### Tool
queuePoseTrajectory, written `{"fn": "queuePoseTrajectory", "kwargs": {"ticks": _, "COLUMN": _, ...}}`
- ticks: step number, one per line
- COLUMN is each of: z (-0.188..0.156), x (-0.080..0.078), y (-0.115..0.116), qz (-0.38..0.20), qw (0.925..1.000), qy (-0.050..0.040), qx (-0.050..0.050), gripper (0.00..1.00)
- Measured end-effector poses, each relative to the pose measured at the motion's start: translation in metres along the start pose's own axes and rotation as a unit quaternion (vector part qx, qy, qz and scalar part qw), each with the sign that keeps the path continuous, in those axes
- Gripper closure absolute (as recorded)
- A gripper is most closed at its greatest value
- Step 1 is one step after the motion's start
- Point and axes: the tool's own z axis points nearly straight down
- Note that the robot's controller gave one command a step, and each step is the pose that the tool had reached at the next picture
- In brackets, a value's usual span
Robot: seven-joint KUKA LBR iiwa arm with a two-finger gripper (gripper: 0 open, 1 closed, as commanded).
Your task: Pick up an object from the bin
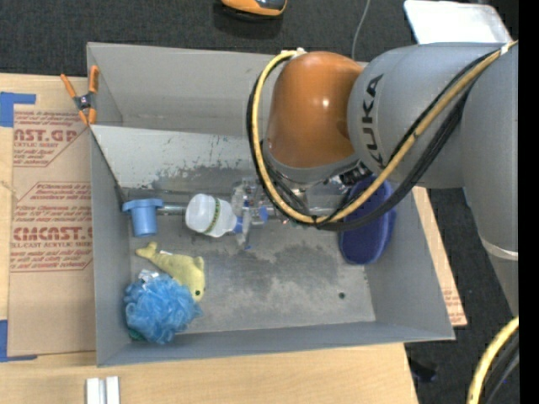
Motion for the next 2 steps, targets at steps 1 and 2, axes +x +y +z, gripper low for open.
{"fn": "queuePoseTrajectory", "kwargs": {"ticks": 1, "z": 0.068, "x": -0.012, "y": 0.029, "qz": -0.078, "qw": 0.997, "qy": -0.0015, "qx": 0.0, "gripper": 1.0}}
{"fn": "queuePoseTrajectory", "kwargs": {"ticks": 2, "z": -0.015, "x": -0.02, "y": 0.025, "qz": -0.061, "qw": 0.9981, "qy": -0.0023, "qx": 0.0, "gripper": 1.0}}
